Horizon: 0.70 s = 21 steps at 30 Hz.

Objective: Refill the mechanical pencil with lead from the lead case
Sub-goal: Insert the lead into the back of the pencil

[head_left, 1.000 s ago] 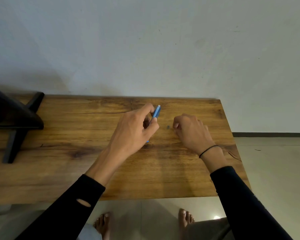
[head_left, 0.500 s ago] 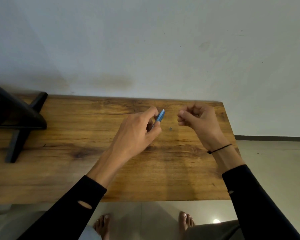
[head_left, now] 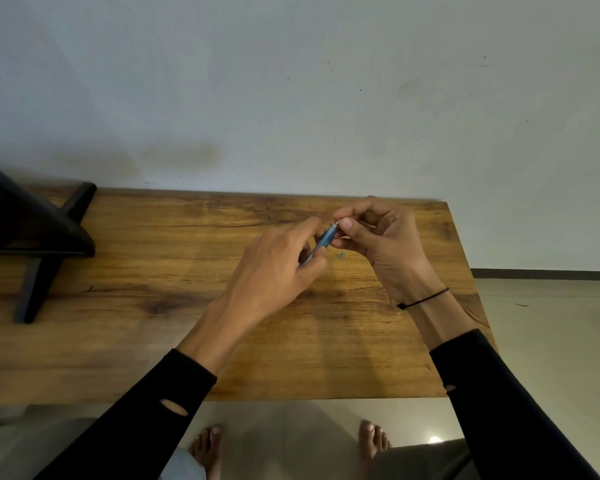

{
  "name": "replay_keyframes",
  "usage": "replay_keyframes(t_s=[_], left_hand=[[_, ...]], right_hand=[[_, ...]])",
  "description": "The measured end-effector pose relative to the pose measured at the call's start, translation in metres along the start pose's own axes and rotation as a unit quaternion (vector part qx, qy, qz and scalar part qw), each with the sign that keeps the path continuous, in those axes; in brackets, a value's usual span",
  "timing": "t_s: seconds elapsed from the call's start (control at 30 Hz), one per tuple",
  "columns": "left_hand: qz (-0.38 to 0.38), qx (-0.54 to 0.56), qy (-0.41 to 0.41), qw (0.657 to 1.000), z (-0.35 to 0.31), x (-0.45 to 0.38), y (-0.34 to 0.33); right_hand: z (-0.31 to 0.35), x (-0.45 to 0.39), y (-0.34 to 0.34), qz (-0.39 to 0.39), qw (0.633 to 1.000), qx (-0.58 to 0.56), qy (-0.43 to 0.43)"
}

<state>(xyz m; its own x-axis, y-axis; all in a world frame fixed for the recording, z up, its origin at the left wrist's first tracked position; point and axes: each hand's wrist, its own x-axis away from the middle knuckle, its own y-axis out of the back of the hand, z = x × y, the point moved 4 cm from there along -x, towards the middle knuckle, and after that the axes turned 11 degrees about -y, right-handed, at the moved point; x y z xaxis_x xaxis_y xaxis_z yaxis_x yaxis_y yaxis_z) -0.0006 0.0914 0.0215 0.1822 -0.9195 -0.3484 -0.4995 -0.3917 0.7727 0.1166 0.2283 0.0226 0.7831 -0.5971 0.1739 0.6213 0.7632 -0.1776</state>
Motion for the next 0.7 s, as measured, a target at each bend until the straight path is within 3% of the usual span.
replay_keyframes(t_s=[0.37,0.7], left_hand=[[0.005,-0.015,0.010,1.000,-0.0016,0.0001,0.0017],[0.011,-0.036,0.008,0.999,-0.0005,0.0025,0.0000]], right_hand=[[0.0017,-0.0007,0.0026,-0.004,0.998,0.053,0.018],[-0.0021,-0.0010,0.0072,0.005,0.997,0.071,-0.015]])
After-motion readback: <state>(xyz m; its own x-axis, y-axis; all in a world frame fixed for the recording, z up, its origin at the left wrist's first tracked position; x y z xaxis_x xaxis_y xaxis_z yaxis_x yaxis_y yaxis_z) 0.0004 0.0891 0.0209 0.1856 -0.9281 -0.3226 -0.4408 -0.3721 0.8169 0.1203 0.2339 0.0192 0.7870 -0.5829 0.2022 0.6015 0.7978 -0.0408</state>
